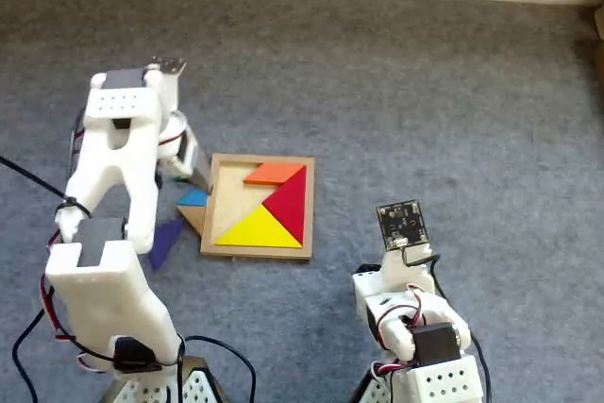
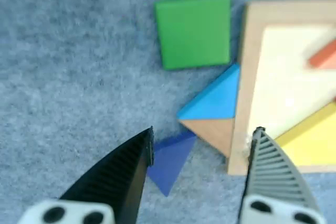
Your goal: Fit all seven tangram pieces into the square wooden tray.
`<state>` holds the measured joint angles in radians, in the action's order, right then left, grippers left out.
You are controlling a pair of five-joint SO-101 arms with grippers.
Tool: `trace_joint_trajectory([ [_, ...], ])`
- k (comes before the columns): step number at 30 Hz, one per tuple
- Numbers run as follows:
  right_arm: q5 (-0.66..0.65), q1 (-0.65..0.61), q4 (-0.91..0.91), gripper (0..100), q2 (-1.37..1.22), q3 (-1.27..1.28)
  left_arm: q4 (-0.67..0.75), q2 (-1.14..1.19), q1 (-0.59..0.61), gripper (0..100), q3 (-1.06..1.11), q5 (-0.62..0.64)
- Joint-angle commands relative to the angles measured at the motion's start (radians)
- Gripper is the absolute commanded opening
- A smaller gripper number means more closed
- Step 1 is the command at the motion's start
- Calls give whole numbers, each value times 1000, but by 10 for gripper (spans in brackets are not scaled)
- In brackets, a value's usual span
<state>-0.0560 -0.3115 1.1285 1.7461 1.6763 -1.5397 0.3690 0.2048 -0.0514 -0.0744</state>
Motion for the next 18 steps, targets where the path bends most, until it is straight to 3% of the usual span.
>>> trace_joint_trajectory([
  [1, 12, -4, 7, 6, 16, 148, 43, -5, 22, 291, 42, -34],
  [7, 12, -4, 7, 6, 16, 148, 166, 67, 79, 291, 108, -40],
  [18, 12, -4, 7, 6, 16, 148, 167, 74, 185, 283, 88, -130],
])
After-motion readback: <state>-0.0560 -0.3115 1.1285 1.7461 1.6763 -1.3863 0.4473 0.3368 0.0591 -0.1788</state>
